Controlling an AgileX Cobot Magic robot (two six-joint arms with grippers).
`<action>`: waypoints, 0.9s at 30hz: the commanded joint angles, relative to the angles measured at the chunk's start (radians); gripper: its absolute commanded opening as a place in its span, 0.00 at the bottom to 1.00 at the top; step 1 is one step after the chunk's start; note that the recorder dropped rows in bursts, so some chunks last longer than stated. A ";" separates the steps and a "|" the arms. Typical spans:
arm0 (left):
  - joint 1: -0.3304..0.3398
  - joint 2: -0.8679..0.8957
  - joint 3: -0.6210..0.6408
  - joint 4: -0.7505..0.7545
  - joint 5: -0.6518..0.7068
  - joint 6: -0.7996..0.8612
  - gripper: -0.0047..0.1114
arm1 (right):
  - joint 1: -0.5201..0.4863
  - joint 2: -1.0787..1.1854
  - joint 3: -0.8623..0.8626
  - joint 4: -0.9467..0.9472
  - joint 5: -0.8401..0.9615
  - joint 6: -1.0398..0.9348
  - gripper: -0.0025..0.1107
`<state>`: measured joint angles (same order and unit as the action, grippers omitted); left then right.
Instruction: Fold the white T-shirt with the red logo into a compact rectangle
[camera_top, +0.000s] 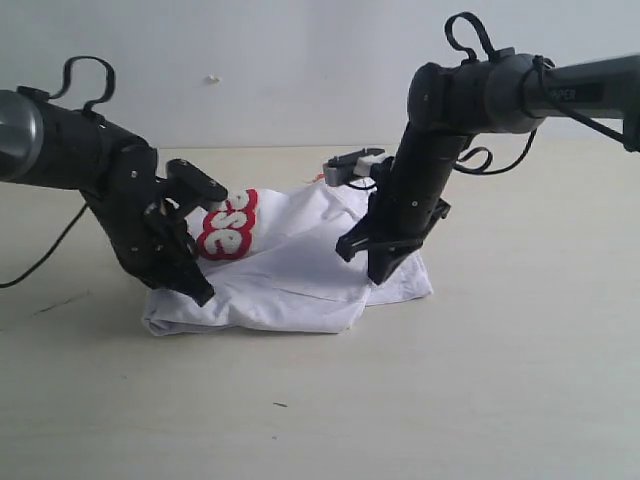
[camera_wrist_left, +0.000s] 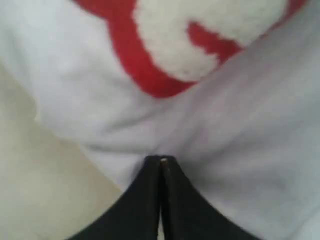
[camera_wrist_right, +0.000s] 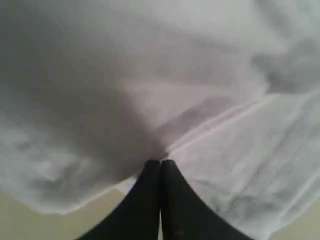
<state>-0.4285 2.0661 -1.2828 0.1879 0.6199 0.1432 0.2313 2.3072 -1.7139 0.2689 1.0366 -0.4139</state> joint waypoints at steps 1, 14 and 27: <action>0.033 -0.064 0.001 -0.067 -0.034 0.004 0.07 | 0.002 -0.004 0.055 0.016 -0.024 -0.020 0.02; 0.071 -0.032 -0.001 -0.239 -0.402 0.025 0.05 | 0.013 -0.089 0.106 0.324 -0.073 -0.170 0.02; 0.107 0.128 -0.122 -0.282 -0.207 0.084 0.04 | 0.152 -0.089 0.232 -0.080 -0.172 0.114 0.02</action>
<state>-0.3257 2.1823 -1.3907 -0.0799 0.3764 0.2199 0.3829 2.2180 -1.5016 0.3139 0.8180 -0.3809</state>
